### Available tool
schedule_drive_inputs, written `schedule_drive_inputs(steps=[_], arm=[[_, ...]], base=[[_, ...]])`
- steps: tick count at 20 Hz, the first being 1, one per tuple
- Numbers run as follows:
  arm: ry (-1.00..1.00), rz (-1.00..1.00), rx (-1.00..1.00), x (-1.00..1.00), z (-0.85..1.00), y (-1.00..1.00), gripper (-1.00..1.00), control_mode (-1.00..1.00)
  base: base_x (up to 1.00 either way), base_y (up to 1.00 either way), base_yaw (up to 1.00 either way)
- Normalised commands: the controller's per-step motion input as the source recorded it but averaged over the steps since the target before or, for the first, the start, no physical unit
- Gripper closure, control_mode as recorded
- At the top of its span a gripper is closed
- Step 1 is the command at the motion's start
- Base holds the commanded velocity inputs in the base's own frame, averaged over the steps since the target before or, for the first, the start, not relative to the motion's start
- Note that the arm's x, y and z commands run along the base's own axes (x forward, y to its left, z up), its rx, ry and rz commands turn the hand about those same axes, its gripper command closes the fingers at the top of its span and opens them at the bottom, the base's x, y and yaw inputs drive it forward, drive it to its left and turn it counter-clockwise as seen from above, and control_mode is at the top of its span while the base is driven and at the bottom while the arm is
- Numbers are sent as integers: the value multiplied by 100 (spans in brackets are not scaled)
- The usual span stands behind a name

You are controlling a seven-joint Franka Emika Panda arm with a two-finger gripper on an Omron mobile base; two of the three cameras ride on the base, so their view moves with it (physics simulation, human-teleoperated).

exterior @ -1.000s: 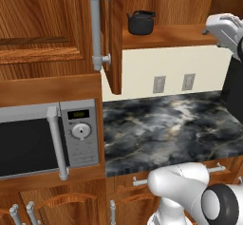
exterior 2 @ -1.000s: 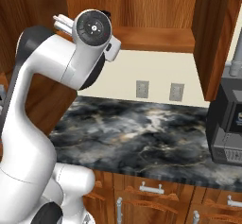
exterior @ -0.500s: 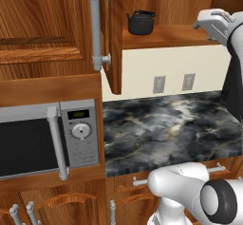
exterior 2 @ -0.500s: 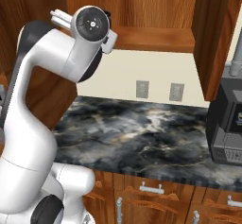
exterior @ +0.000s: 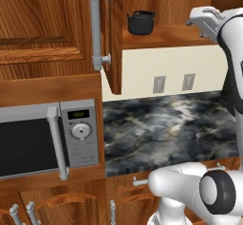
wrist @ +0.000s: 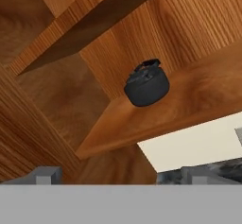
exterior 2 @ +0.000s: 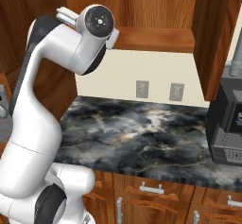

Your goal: Open the cabinet, pick the kettle from the cabinet, and place it in the sink.

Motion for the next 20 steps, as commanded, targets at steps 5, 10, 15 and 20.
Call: schedule_drive_inputs(steps=[5,10,15,20], arm=[[0,11,7,37,3,0,-100,-100],[0,12,6,35,0,1,-100,-100],[0,6,0,33,0,6,-100,-100],[0,2,0,32,2,5,-100,-100]], base=[[0,0,0],[0,0,0],[0,0,0],[0,0,0]])
